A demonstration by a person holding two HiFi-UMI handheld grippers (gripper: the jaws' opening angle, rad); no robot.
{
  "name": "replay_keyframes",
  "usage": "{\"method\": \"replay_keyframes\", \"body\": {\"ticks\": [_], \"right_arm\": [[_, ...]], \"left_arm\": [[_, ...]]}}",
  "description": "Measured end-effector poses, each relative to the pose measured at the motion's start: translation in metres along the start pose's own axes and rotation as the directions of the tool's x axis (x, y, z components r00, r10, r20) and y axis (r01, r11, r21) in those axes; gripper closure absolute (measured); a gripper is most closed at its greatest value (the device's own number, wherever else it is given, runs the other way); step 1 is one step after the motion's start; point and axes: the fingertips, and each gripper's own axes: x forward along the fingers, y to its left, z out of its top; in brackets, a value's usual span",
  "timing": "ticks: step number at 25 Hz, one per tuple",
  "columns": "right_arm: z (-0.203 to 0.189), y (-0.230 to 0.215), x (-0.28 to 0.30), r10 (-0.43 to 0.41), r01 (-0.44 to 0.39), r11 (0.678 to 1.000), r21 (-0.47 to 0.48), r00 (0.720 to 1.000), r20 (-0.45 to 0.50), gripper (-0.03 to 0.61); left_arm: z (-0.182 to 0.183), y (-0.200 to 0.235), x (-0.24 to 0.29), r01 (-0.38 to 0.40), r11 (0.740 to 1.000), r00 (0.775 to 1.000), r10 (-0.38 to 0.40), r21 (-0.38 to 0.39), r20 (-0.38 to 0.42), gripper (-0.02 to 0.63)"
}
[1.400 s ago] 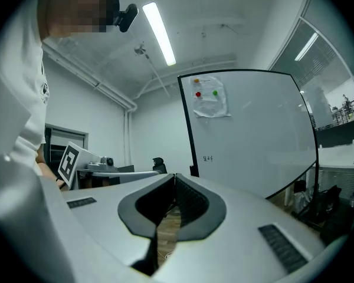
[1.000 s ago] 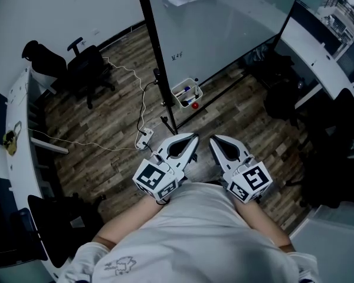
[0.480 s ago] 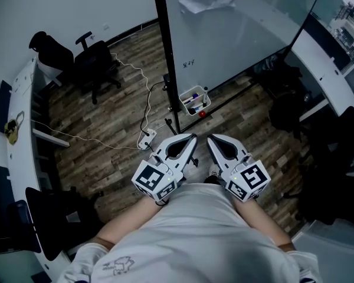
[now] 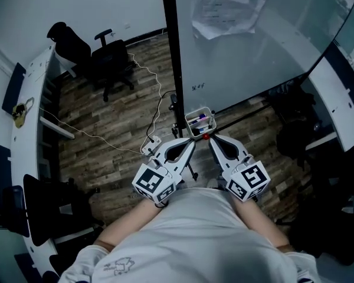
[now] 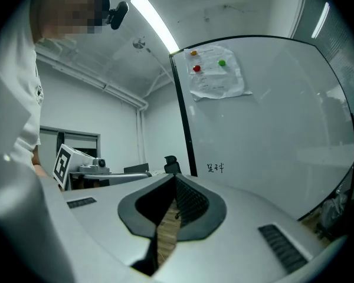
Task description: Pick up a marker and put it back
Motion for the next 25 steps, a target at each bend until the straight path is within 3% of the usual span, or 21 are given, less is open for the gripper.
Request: {"method": "replay_keyframes", "body": {"ticks": [7,16,21,25], "right_arm": [[0.015,-0.054,0.021,0.073,-0.073,0.997,-0.035,0.997,-0.026,0.566],[0.019,-0.120,0.038,0.130,-0.134,0.990,-0.051,0.990,-0.060,0.566],[0.004,-0.130,0.056,0.185,-0.189,0.981,-0.044,0.978,-0.093,0.566],[-0.022,-0.147,0.065,0.145,-0.149,0.989,-0.014,0.978,-0.149,0.566]], "left_arm": [[0.003,0.026,0.050,-0.098,0.995,0.994,0.098,0.005,0.041,0.607],[-0.005,0.052,0.098,-0.229,0.973,0.970,0.231,-0.036,0.073,0.607],[-0.018,0.060,0.108,-0.258,0.965,0.964,0.261,-0.050,0.050,0.607],[-0.026,0.074,0.116,-0.252,0.966,0.967,0.254,-0.055,0.033,0.607]]}}
